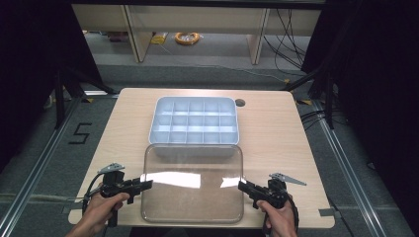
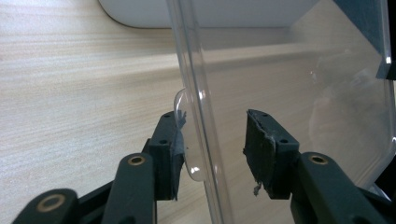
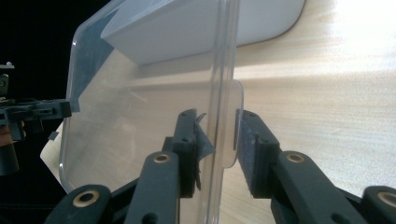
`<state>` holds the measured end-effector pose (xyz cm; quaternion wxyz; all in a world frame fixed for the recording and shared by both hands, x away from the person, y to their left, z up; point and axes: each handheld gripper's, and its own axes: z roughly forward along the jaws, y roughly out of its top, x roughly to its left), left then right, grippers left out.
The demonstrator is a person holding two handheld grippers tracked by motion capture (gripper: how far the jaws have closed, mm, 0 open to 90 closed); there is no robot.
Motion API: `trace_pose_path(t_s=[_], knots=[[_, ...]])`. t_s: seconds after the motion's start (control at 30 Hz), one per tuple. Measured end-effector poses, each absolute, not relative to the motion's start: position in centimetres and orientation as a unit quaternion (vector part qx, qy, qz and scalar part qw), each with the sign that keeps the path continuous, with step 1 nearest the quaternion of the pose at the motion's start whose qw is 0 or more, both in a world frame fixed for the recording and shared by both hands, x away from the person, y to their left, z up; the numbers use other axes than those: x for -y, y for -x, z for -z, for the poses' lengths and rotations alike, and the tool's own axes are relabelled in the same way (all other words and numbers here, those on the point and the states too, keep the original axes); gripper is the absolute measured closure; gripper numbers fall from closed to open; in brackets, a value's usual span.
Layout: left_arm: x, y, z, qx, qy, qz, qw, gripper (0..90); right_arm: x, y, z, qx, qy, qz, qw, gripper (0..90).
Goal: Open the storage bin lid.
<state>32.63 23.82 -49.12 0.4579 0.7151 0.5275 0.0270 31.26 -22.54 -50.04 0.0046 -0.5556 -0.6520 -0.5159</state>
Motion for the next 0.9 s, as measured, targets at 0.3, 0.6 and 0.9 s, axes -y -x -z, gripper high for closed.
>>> trace_pose_path(t_s=[0.3, 0.6, 0.9], knots=[[-24.0, -32.3, 49.7, -0.525, -0.719, -0.020, 0.454, 55.6, 22.6, -31.4, 50.7, 0.663, 0.550, 0.508, 0.002, 69.1], [-24.0, -32.6, 50.4, -0.524, -0.727, -0.014, 0.444, 54.8, 22.5, -31.6, 51.1, 0.661, 0.563, 0.497, 0.013, 67.5], [-24.1, -32.7, 50.7, -0.517, -0.740, -0.035, 0.429, 55.9, 22.4, -31.9, 51.7, 0.685, 0.548, 0.479, -0.010, 64.4]])
